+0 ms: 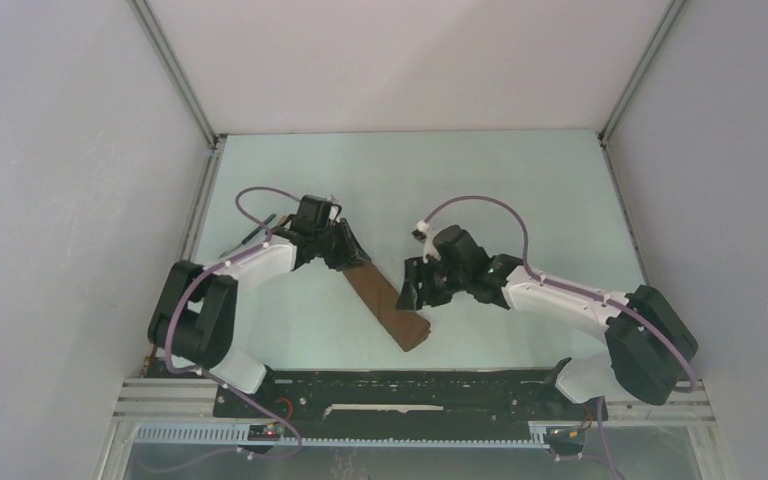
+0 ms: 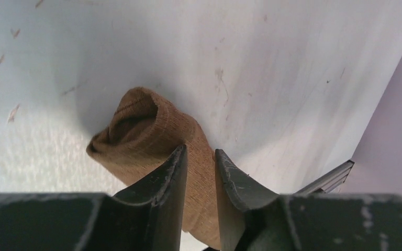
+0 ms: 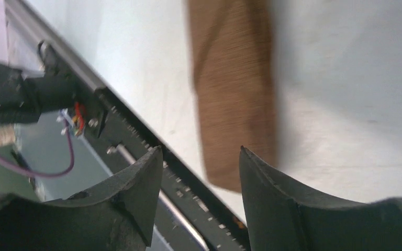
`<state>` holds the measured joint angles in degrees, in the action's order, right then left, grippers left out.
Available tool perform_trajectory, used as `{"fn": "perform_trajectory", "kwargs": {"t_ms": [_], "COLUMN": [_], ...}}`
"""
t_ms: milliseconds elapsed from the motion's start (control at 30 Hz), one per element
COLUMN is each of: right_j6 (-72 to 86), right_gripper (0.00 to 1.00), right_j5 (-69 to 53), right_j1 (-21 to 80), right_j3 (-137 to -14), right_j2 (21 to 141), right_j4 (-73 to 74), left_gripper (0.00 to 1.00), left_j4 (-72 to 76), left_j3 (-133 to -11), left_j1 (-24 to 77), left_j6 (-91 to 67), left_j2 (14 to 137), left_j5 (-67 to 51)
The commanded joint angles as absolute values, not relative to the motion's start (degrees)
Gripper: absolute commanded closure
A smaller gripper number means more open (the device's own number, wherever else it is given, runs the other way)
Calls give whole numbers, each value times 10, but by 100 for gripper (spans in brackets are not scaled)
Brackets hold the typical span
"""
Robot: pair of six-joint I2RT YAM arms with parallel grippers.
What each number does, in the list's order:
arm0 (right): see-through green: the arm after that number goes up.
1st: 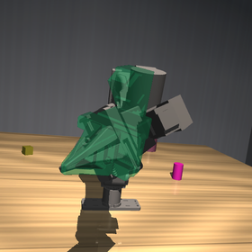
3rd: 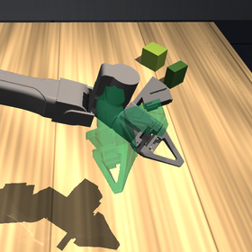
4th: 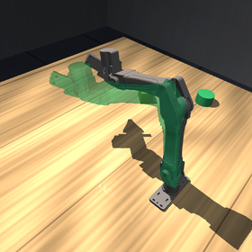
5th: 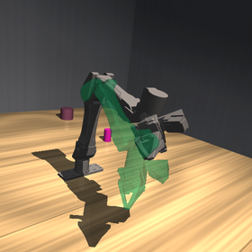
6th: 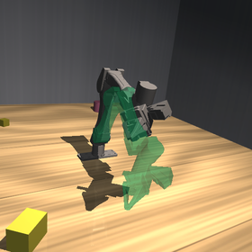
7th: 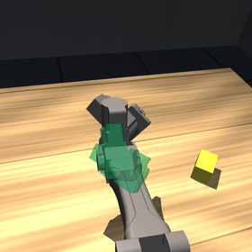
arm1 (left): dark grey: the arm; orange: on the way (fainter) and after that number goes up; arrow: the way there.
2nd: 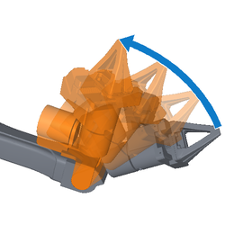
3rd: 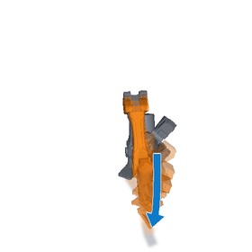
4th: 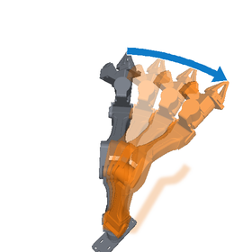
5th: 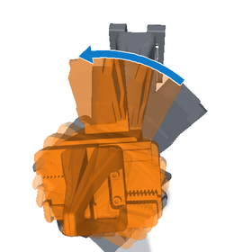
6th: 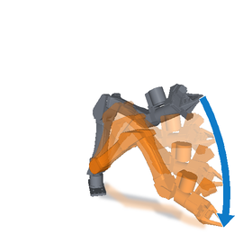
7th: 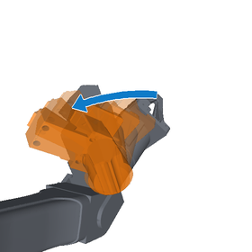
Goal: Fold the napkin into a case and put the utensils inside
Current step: Smooth out the smaller rectangle-folded napkin at the center of the board.
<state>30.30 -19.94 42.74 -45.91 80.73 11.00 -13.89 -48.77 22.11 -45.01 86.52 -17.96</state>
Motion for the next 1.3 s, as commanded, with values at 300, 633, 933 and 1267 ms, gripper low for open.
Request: {"fn": "perform_trajectory", "kwargs": {"t_ms": [300,633,933,1267], "right_j6": [333,319,351,306], "right_gripper": [38,36,34,34], "right_j5": [-220,-169,-213,-92], "right_j1": [472,503,531,535], "right_j3": [-367,-431,-429,-396], "right_j2": [841,759,823,842], "right_j4": [29,153,66,134], "left_gripper": [66,50,50,48], "left_j4": [-105,-174,-138,-162], "left_j3": [-567,-577,-571,-587], "left_j1": [225,225,214,224], "left_j6": [-414,-402,-404,-384], "left_j2": [973,873,993,955], "left_j5": [-192,-188,-153,-144]}}
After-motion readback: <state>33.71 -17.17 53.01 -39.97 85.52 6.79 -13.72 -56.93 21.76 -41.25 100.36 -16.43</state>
